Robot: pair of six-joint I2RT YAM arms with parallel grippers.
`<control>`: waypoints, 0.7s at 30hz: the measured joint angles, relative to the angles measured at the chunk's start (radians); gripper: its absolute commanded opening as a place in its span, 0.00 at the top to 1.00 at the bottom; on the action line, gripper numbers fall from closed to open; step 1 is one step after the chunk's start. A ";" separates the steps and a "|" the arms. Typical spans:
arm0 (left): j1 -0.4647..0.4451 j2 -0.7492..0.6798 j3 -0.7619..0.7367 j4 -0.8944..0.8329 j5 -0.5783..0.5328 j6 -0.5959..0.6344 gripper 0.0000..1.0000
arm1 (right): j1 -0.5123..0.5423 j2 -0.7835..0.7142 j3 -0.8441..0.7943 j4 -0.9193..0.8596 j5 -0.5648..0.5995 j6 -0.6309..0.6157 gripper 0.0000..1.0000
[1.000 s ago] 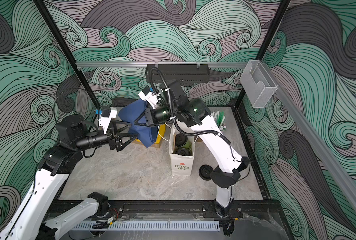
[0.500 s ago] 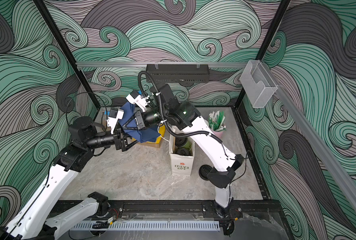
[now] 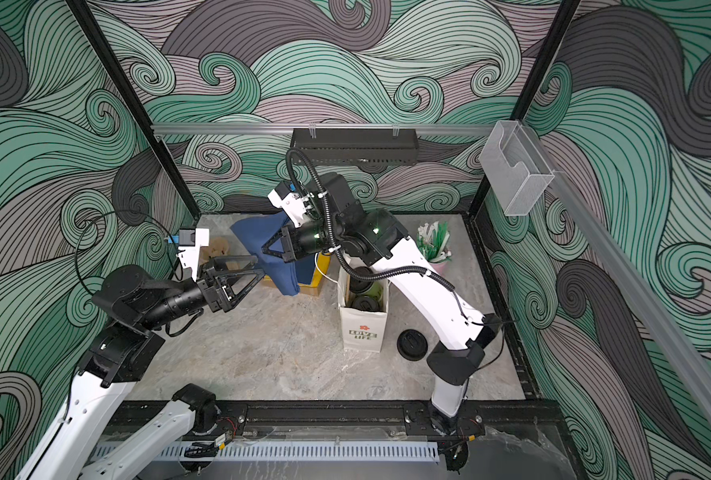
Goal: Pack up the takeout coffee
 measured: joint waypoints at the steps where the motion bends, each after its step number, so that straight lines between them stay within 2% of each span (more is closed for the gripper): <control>1: 0.000 -0.004 0.003 -0.017 -0.037 -0.035 0.03 | 0.000 -0.011 -0.014 0.002 -0.002 -0.004 1.00; 4: 0.000 0.003 0.023 -0.063 -0.126 -0.187 0.03 | -0.001 -0.037 -0.060 0.024 -0.025 -0.004 1.00; 10: 0.000 0.063 0.086 -0.162 -0.175 -0.451 0.03 | 0.002 -0.047 -0.152 0.114 -0.102 0.015 1.00; 18: 0.000 0.087 0.084 -0.218 -0.187 -0.665 0.04 | 0.019 -0.046 -0.219 0.218 -0.196 0.045 1.00; 21: 0.000 0.091 0.084 -0.226 -0.189 -0.717 0.12 | 0.026 -0.046 -0.244 0.253 -0.229 0.057 1.00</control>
